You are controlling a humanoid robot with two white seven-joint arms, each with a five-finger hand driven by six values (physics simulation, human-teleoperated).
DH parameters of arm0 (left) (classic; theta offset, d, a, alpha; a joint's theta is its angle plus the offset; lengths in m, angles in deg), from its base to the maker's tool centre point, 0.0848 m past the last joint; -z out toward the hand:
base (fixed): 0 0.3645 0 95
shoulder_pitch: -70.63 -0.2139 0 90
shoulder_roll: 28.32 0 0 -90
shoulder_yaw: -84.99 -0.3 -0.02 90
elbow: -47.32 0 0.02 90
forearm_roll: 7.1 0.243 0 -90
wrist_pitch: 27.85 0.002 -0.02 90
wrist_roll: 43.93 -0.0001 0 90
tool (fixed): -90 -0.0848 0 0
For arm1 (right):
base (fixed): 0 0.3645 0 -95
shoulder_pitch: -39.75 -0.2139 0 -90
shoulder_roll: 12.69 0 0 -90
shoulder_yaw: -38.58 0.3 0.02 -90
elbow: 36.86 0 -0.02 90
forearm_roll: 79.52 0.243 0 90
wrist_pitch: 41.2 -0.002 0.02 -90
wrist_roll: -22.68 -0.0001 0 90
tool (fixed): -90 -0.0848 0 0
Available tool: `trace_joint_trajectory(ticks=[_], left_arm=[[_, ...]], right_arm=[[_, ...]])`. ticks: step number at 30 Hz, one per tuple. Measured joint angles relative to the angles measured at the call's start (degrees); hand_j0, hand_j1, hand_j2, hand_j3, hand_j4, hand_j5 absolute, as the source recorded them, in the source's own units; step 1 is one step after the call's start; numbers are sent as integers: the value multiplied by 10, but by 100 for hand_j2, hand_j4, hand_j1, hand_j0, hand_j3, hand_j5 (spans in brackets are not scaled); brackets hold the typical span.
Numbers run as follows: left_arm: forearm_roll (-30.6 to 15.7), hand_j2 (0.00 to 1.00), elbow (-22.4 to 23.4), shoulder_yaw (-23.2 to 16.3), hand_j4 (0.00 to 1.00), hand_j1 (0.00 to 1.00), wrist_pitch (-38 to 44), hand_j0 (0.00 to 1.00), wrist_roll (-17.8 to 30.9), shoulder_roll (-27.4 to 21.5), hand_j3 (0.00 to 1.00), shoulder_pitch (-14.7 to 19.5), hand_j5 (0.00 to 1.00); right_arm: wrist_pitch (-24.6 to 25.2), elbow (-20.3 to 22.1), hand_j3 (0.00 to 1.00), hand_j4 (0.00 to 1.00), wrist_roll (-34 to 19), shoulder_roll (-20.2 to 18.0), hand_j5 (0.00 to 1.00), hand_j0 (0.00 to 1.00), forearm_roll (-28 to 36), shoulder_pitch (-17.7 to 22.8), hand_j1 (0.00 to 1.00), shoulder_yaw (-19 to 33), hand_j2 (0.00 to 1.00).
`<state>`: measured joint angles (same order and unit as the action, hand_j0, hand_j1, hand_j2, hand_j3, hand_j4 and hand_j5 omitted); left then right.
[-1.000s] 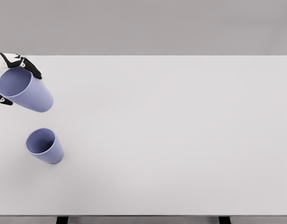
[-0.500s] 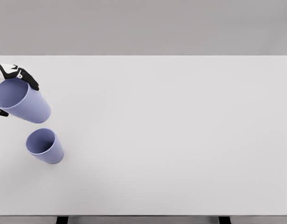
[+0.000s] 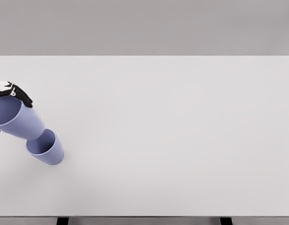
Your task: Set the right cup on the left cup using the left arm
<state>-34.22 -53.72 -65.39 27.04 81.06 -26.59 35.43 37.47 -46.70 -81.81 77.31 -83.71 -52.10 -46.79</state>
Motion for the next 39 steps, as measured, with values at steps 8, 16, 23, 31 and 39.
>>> trace_joint_trajectory(ticks=[8, 16, 23, 31, 39], left_arm=[[0, 55, 0, 6, 55, 55, -1, 55, 0, 5, 55, -14, 55], [-3, 55, 0, 8, 55, 55, -1, 55, 0, 5, 55, -21, 55], [-3, 55, 0, 8, 55, 55, -1, 55, 0, 0, 55, -23, 55], [-4, 55, 0, 7, 55, 55, 0, 55, 0, 4, 55, -33, 55], [-2, 55, 0, 9, 55, 55, -1, 55, 1, 7, 55, -35, 55]], right_arm=[[0, 0, 100, 100, 0, 0, 100, 100, 0, -1, 100, 0, 100], [0, 0, 100, 100, 0, 0, 100, 100, 0, 0, 100, 0, 100], [0, 0, 100, 100, 0, 0, 100, 100, 0, 0, 100, 0, 100], [0, 0, 100, 100, 0, 0, 100, 100, 0, 0, 100, 0, 100], [0, 0, 100, 100, 0, 0, 100, 100, 0, -1, 100, 0, 100]])
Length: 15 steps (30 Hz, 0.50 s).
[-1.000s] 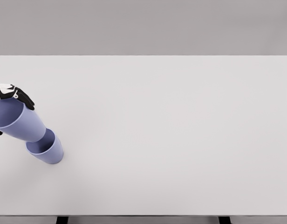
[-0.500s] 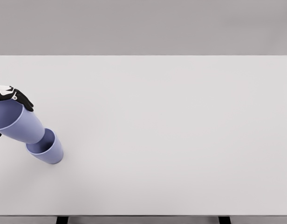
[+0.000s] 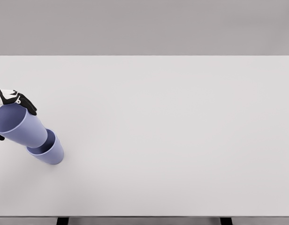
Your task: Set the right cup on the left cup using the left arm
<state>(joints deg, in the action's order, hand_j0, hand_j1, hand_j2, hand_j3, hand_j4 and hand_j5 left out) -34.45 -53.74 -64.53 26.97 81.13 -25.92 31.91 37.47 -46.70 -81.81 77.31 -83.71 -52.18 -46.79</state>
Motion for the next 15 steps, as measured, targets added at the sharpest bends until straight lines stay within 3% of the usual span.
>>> trace_joint_trajectory(ticks=[6, 11, 15], left_arm=[[2, 56, 1, 4, 56, 56, 0, 56, 0, 1, 56, 0, 56], [6, 56, 2, 21, 56, 56, 0, 56, -1, 7, 56, -47, 56], [8, 56, 3, 63, 56, 56, -1, 56, 0, 11, 56, -91, 56]], right_arm=[[0, 0, 100, 100, 0, 0, 100, 100, 0, 1, 100, 0, 100], [0, 0, 100, 100, 0, 0, 100, 100, 0, 1, 100, 0, 100], [0, 0, 100, 100, 0, 0, 100, 100, 0, 1, 100, 0, 100]])
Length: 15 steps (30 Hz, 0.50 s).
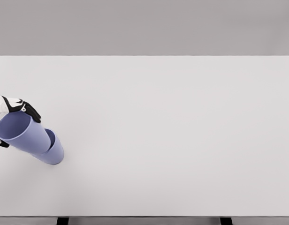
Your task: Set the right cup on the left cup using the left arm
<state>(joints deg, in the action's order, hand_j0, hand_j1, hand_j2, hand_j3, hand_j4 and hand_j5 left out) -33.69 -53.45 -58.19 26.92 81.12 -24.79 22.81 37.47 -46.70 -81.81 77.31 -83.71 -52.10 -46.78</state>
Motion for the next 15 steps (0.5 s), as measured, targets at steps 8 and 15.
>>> trace_joint_trajectory(ticks=[8, 15], left_arm=[[-1, 56, 7, 44, 56, 56, 1, 56, 0, 5, 56, -9, 56], [6, 56, 12, 51, 56, 56, 1, 56, 0, 12, 56, -22, 56]], right_arm=[[0, 0, 100, 100, 0, 0, 100, 100, 0, 0, 100, 0, 100], [0, 0, 100, 100, 0, 0, 100, 100, 0, -1, 100, 0, 100]])
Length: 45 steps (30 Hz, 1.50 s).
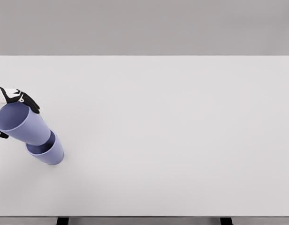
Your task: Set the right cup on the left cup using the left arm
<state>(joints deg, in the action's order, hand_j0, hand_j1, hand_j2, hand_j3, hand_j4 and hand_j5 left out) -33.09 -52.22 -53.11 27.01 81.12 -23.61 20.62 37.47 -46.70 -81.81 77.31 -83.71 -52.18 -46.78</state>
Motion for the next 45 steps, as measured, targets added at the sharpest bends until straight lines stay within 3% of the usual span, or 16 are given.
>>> trace_joint_trajectory(ticks=[37, 39, 41, 45], left_arm=[[19, 57, 28, 0, 57, 57, 0, 57, 0, 29, 57, -29, 57], [20, 61, 28, 1, 61, 61, 0, 61, -1, 29, 61, -29, 61], [20, 72, 30, 1, 72, 72, 0, 72, -1, 30, 72, -29, 72], [20, 78, 33, 2, 78, 78, 0, 78, -1, 30, 78, -29, 78]], right_arm=[[0, 0, 100, 100, 0, 0, 100, 100, 0, 0, 100, 0, 100], [0, 0, 100, 100, 0, 0, 100, 100, 0, 0, 100, 0, 100], [0, 0, 100, 100, 0, 0, 100, 100, 0, 1, 100, 0, 100], [0, 0, 100, 100, 0, 0, 100, 100, 0, 1, 100, 0, 100]])
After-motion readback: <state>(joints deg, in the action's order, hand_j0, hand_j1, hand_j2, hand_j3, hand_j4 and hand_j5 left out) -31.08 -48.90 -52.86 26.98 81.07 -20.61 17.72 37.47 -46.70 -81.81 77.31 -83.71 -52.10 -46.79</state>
